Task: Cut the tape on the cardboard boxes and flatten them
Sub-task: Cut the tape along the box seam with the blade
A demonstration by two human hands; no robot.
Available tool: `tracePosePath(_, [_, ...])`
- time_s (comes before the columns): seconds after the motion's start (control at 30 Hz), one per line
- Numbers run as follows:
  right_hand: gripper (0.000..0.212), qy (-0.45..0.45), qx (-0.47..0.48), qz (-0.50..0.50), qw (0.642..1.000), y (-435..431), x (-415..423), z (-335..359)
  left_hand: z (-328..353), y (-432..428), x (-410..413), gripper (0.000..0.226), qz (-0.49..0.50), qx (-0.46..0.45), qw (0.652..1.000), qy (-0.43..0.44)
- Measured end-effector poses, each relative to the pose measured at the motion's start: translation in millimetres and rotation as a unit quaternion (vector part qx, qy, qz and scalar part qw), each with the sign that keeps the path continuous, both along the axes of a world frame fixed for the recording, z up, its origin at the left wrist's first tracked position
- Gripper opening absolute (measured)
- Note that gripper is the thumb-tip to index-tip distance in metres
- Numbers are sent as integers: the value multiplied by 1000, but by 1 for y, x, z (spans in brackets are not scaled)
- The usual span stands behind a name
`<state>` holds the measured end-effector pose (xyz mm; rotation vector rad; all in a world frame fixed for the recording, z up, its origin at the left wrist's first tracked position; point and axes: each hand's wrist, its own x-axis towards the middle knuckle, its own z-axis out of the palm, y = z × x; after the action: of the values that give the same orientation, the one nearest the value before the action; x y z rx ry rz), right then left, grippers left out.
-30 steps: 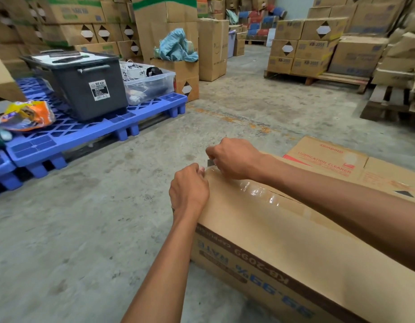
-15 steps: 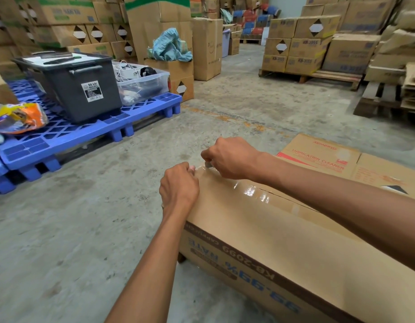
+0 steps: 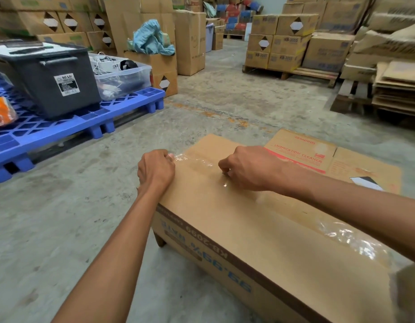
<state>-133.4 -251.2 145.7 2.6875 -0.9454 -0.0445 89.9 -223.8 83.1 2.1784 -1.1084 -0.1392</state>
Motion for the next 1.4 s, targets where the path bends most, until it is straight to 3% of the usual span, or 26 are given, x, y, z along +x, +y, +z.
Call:
tracePosePath(0.23, [15, 1, -17, -43, 999, 30, -46, -3, 9, -23, 32, 33, -16, 1, 1000, -16])
tracePosePath(0.4, [13, -5, -45, -73, 996, 34, -48, -19, 4, -23, 0, 37, 1, 74, 987, -144])
tracePosePath(0.5, [15, -2, -46, -81, 996, 25, -51, -14, -3, -26, -50, 54, -149, 80, 961, -217])
tracePosePath(0.6, [20, 4, -24, -91, 996, 20, -56, -3, -13, -29, -91, 63, -303, 141, 917, -220])
tracePosePath(1.27, [23, 29, 0, -119, 992, 72, -173, 6, -11, -43, -95, 62, -297, 193, 914, -196])
tracePosePath(1.4, [13, 26, -7, -139, 990, 93, -205, 6, -8, -42, -100, 62, -286, 216, 914, -191])
